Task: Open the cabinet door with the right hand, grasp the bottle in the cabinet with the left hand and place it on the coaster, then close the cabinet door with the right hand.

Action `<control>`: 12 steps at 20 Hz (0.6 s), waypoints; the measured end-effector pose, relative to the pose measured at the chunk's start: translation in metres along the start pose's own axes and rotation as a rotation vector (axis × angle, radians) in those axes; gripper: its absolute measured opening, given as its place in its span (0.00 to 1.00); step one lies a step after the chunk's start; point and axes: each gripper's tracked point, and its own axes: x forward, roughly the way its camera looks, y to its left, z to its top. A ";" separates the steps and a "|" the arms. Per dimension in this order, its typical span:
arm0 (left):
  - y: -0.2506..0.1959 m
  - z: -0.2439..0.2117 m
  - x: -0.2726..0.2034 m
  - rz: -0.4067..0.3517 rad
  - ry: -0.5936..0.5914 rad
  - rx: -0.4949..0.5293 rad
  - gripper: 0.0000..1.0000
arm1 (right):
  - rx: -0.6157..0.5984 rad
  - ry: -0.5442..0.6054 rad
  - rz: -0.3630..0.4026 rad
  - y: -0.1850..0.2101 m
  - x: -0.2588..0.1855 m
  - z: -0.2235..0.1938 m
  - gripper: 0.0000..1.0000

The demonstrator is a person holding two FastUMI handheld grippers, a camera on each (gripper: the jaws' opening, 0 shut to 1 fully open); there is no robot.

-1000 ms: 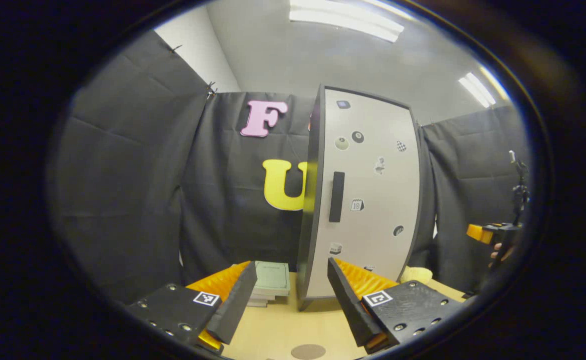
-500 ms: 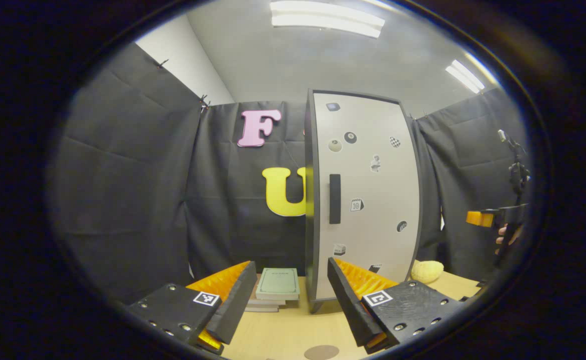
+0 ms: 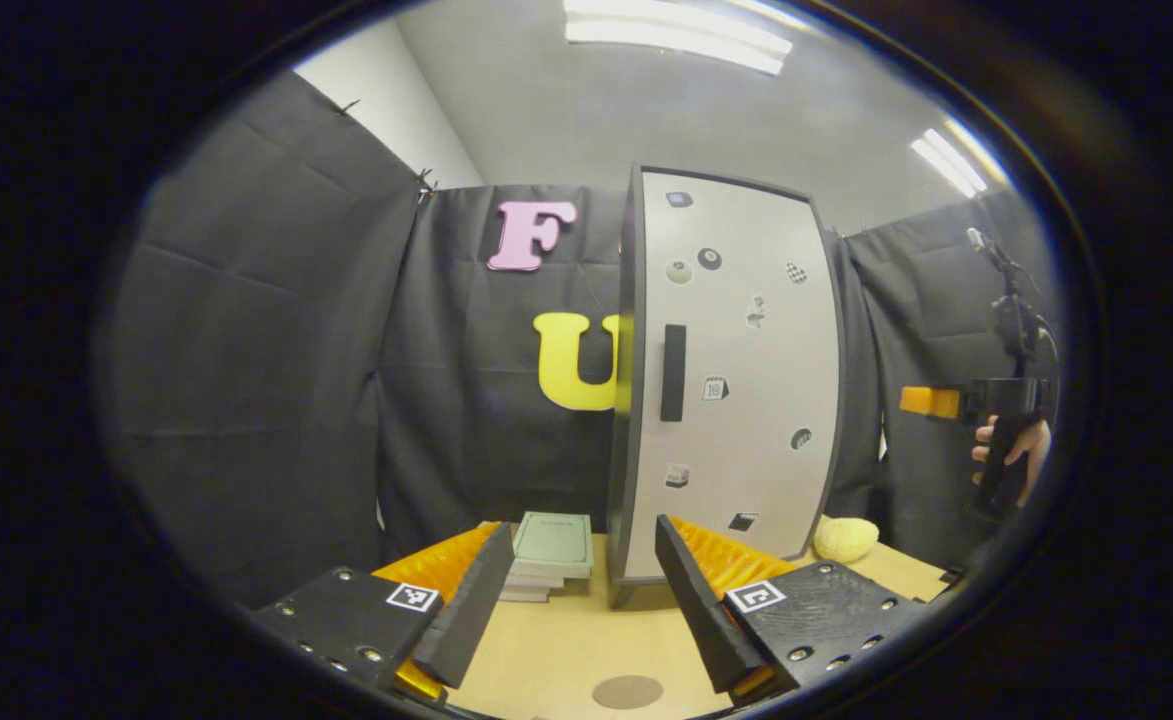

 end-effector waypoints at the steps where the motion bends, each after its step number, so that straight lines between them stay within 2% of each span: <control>1: 0.004 -0.006 -0.001 0.010 0.010 -0.001 0.87 | 0.000 -0.006 0.019 0.008 0.003 0.006 0.98; 2: 0.008 -0.011 -0.004 0.022 0.020 -0.001 0.88 | 0.001 -0.012 0.042 0.016 0.007 0.014 0.98; 3: 0.012 -0.016 -0.007 0.036 0.030 -0.002 0.88 | 0.003 -0.012 0.067 0.026 0.010 0.020 0.93; 4: 0.017 -0.020 -0.011 0.051 0.037 -0.010 0.88 | 0.006 -0.005 0.097 0.036 0.013 0.027 0.98; 5: 0.024 -0.024 -0.014 0.070 0.041 -0.025 0.87 | 0.008 0.003 0.131 0.049 0.017 0.034 0.93; 6: 0.030 -0.026 -0.017 0.081 0.047 -0.046 0.87 | 0.007 0.006 0.157 0.059 0.022 0.043 0.98; 9: 0.052 -0.041 -0.027 0.139 0.072 -0.097 0.87 | 0.015 -0.017 0.209 0.089 0.035 0.073 0.98; 12: 0.075 -0.047 -0.036 0.195 0.078 -0.121 0.89 | 0.018 0.020 0.294 0.129 0.045 0.093 0.98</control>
